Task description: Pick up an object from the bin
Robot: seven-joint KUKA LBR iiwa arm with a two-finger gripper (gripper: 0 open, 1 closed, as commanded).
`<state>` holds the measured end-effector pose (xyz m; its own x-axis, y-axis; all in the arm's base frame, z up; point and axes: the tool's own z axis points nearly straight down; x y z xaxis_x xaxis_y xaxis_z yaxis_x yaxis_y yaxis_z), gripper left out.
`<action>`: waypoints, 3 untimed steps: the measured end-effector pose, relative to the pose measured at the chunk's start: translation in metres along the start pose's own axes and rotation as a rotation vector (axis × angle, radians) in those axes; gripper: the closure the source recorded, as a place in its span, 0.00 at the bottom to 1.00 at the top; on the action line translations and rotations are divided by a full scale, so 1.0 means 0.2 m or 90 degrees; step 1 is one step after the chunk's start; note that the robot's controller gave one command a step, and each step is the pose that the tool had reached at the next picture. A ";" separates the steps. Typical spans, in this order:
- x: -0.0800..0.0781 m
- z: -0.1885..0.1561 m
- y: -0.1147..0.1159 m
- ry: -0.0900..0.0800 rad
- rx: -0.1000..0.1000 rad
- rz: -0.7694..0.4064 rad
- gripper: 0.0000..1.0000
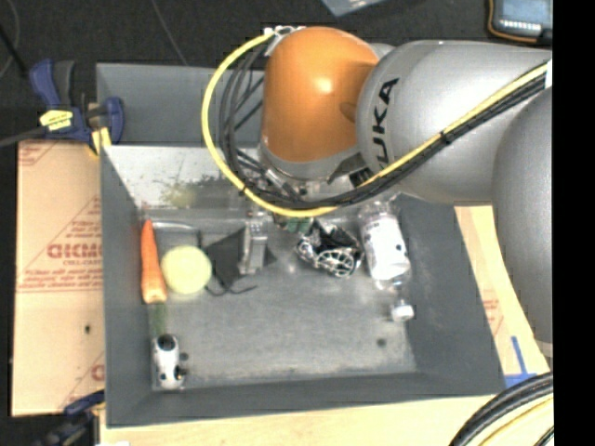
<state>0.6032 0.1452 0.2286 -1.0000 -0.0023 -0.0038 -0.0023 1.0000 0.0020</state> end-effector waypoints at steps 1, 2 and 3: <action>-0.01 0.19 -0.08 -0.002 0.001 -0.061 0.00; -0.09 0.32 -0.24 -0.003 0.000 -0.247 0.00; -0.13 0.33 -0.28 -0.005 0.002 -0.290 0.00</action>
Offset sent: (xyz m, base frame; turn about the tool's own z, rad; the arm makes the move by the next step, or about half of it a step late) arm 0.0229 -0.0549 -0.0686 -0.4052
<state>0.6305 0.0901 0.1621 -0.8970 -0.4418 -0.0117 -0.4418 0.8971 -0.0046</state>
